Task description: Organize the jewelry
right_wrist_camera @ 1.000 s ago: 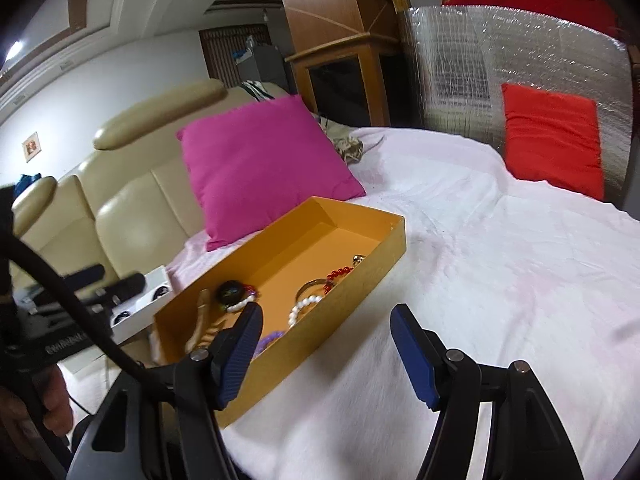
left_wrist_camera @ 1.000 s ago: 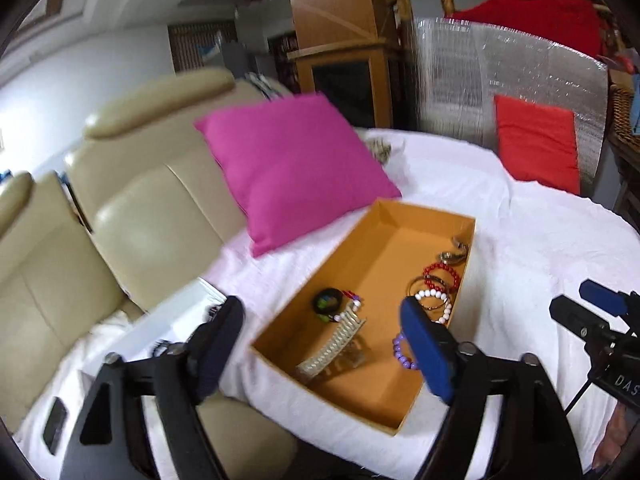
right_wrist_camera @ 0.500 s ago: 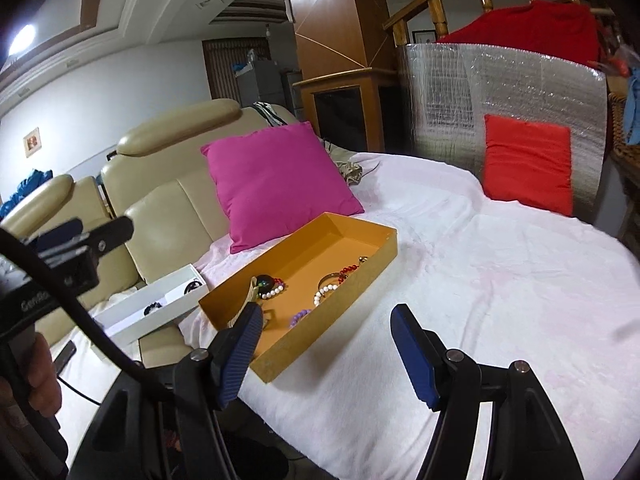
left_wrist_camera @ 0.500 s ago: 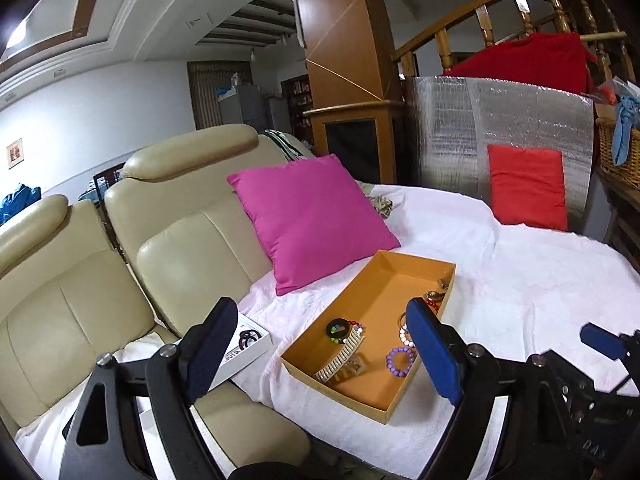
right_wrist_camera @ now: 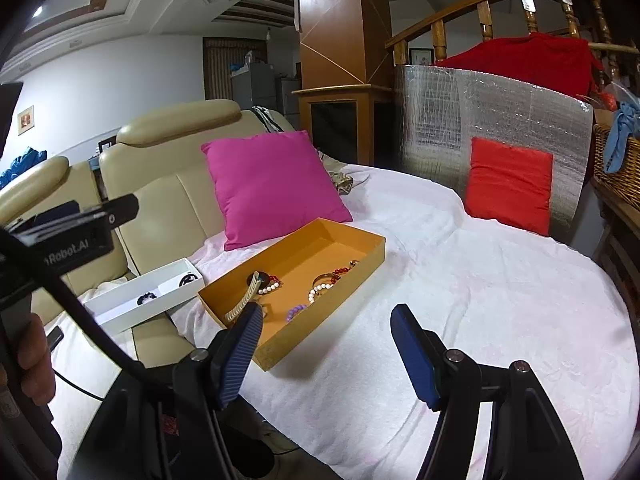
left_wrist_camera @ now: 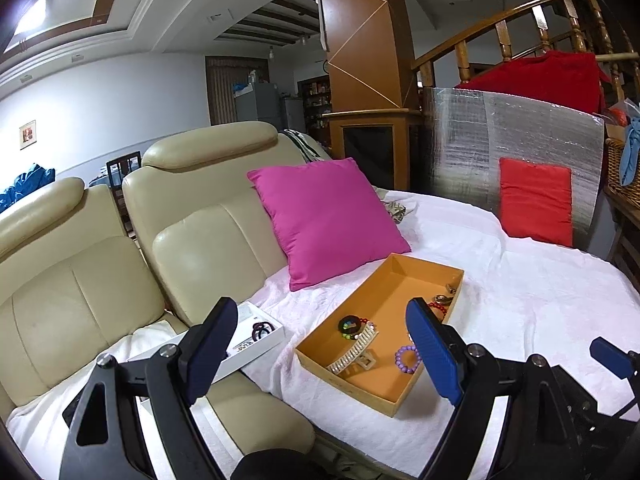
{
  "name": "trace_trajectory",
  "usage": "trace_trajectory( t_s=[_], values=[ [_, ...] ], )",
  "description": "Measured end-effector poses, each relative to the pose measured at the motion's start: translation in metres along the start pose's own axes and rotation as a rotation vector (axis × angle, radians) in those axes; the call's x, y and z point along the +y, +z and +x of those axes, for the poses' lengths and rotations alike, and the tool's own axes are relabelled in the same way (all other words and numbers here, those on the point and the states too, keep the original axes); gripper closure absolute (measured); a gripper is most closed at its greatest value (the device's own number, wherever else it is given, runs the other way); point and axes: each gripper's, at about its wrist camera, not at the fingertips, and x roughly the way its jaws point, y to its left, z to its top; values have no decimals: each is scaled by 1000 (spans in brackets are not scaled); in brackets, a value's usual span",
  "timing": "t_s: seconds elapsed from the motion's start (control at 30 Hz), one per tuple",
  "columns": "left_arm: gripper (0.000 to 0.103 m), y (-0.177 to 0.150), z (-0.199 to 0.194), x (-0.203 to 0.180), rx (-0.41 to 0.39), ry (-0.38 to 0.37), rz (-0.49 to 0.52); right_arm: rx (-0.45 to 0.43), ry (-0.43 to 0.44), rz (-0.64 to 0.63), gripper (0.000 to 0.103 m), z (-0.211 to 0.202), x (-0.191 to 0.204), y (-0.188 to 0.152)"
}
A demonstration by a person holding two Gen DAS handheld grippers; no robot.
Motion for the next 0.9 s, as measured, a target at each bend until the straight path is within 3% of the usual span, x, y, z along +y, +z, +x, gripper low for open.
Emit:
trace_trajectory(
  t_s=[0.9],
  values=[
    [17, -6, -4, 7, -14, 17, 13, 29, -17, 41, 33, 9, 6, 2]
  ],
)
